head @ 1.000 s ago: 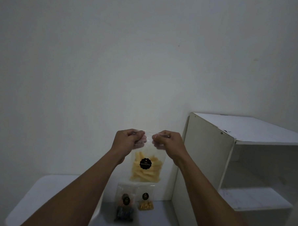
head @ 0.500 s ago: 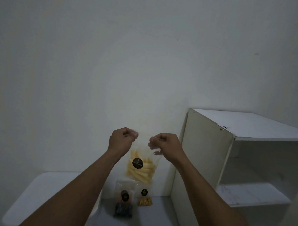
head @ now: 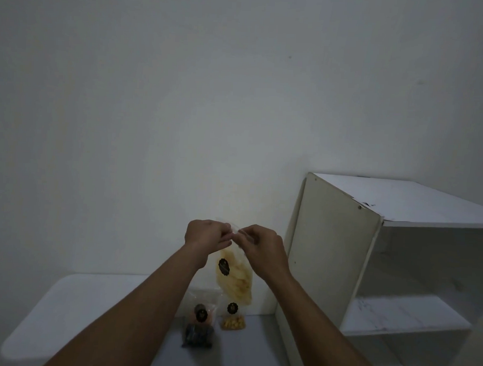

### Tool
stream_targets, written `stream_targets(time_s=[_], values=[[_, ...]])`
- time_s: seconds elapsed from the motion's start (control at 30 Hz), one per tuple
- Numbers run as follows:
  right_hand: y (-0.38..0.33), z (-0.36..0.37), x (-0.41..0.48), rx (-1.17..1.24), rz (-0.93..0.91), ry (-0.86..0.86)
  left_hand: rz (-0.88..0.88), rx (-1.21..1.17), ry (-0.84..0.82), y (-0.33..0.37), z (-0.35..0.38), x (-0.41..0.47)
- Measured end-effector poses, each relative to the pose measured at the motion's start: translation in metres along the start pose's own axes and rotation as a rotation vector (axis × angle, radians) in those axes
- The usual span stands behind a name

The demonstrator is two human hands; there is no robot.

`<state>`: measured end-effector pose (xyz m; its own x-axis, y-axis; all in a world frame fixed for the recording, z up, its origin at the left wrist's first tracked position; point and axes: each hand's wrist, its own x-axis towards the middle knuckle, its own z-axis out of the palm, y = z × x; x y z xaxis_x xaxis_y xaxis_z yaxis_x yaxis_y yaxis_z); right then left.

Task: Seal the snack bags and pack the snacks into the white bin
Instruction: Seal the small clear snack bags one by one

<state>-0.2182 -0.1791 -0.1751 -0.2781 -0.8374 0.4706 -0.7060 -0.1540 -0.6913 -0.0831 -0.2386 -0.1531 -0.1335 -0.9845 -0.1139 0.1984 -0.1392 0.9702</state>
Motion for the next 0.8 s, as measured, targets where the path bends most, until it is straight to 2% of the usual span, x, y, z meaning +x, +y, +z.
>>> stream_targets(time_s=[0.17, 0.3, 0.47, 0.63, 0.8], values=[[-0.002, -0.008, 0.002, 0.286, 0.165, -0.156, 0.052, 0.121, -0.111, -0.001, -0.004, 0.003], [-0.001, -0.014, 0.001, 0.328, 0.233, -0.262, 0.057, 0.209, -0.163, -0.004, -0.006, 0.002], [-0.002, -0.012, 0.001, 0.411, 0.3, -0.275, -0.005, 0.178, -0.184, -0.004, -0.01, 0.002], [-0.003, -0.013, 0.001, 0.414, 0.305, -0.296, -0.147, 0.122, -0.192, -0.005, -0.017, 0.002], [0.003, -0.011, -0.005, 0.26, 0.242, -0.252, -0.239, 0.011, -0.136, -0.012, -0.014, 0.009]])
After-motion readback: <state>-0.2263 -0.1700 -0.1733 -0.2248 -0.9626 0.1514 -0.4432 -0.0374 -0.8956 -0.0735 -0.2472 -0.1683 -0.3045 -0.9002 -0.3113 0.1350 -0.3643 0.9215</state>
